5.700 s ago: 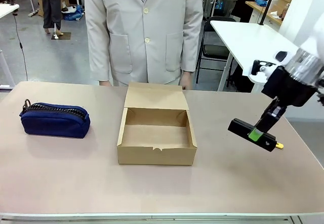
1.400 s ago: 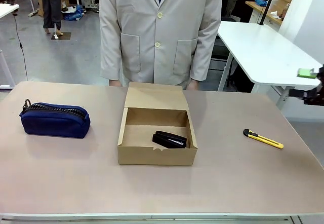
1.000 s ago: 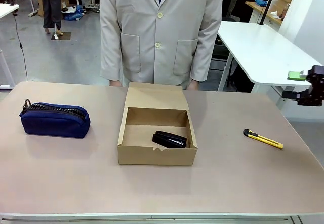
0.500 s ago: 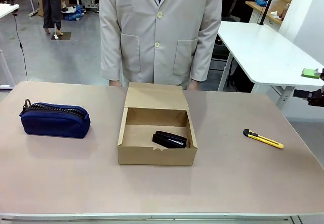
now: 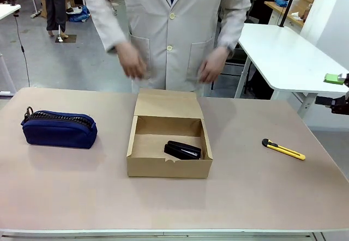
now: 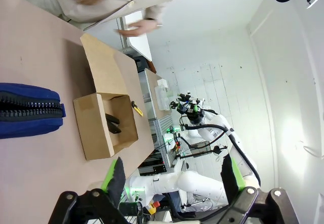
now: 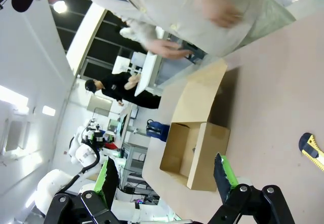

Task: Pack the item into the box.
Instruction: Close the Mailer Box.

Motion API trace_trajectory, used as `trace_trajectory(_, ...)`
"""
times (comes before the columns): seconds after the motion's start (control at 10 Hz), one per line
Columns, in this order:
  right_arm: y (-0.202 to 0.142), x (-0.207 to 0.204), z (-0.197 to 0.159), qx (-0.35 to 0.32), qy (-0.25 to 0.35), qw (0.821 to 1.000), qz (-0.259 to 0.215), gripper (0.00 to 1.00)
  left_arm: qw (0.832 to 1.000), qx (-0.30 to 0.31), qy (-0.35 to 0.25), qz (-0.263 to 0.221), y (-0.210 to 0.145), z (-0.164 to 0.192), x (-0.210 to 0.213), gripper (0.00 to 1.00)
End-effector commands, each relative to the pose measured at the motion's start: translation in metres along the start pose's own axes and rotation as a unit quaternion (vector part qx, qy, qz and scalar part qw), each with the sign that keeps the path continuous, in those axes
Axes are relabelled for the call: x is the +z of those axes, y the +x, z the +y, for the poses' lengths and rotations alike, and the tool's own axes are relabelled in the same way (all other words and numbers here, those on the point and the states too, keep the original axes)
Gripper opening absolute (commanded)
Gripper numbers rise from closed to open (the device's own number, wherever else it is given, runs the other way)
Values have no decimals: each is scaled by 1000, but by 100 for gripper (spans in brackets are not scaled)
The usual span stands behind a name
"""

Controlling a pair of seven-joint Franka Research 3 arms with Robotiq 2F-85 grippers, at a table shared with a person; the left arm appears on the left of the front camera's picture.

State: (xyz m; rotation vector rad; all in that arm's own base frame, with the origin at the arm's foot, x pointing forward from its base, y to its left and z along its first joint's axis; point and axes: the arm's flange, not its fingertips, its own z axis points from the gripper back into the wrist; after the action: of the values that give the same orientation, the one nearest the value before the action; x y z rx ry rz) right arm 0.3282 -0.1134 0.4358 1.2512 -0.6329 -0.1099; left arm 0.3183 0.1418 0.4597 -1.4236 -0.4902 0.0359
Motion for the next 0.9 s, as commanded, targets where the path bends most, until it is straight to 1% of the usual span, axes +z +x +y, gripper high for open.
trace_trajectory(0.0,2,-2,2,-8,11,1000,-8,100,1000,-9,-11,-4,0,-2,-2,100)
trace_trajectory(0.8,2,-2,2,-8,11,1000,-8,100,1000,-9,-11,-4,0,-2,-2,100)
